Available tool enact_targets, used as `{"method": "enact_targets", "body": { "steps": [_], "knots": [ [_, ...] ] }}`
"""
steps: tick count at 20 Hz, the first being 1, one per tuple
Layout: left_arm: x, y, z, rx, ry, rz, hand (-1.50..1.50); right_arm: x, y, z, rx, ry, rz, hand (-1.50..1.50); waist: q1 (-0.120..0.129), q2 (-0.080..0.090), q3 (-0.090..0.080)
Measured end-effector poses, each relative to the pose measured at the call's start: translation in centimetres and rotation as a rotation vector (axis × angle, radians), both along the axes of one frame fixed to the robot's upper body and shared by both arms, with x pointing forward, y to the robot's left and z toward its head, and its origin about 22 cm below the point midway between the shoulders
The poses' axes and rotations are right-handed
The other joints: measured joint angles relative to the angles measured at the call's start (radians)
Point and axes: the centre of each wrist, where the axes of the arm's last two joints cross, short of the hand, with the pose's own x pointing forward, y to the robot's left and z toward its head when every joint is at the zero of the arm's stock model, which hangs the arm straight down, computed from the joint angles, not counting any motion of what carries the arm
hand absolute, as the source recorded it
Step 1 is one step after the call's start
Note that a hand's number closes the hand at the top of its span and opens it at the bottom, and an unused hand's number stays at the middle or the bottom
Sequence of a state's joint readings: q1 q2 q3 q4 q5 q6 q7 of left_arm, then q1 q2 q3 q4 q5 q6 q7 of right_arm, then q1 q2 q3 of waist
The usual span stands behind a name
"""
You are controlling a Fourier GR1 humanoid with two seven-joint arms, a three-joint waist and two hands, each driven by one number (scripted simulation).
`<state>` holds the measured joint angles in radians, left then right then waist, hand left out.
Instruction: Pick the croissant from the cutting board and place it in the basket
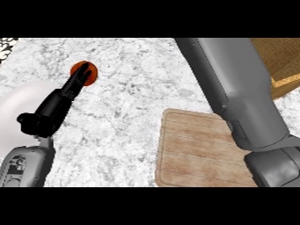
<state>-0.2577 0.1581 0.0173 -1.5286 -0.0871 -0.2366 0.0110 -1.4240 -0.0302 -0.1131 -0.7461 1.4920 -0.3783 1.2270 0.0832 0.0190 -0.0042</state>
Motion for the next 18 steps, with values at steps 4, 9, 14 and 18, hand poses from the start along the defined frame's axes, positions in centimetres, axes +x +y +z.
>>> {"method": "enact_targets", "body": {
  "steps": [4,9,14,18],
  "knots": [
    [-0.2,0.5,-0.1,0.001,0.0,0.011,0.0,1.1,-2.3,0.7,-0.006,-0.035,-0.073,1.5,-0.009,0.002,0.001],
    [-0.2,0.7,0.2,0.002,-0.003,0.025,0.0,2.0,-5.0,1.8,-0.013,-0.093,-0.165,1.5,-0.022,0.0,0.001],
    [-0.8,1.4,-0.2,-0.006,0.008,0.035,0.0,2.7,-7.8,1.8,0.008,-0.104,-0.24,1.5,-0.033,-0.006,0.002],
    [-1.3,1.6,-0.4,-0.008,0.008,0.043,0.0,3.1,-9.3,0.3,0.038,-0.091,-0.264,1.5,-0.044,-0.009,0.003]
  ]
}}
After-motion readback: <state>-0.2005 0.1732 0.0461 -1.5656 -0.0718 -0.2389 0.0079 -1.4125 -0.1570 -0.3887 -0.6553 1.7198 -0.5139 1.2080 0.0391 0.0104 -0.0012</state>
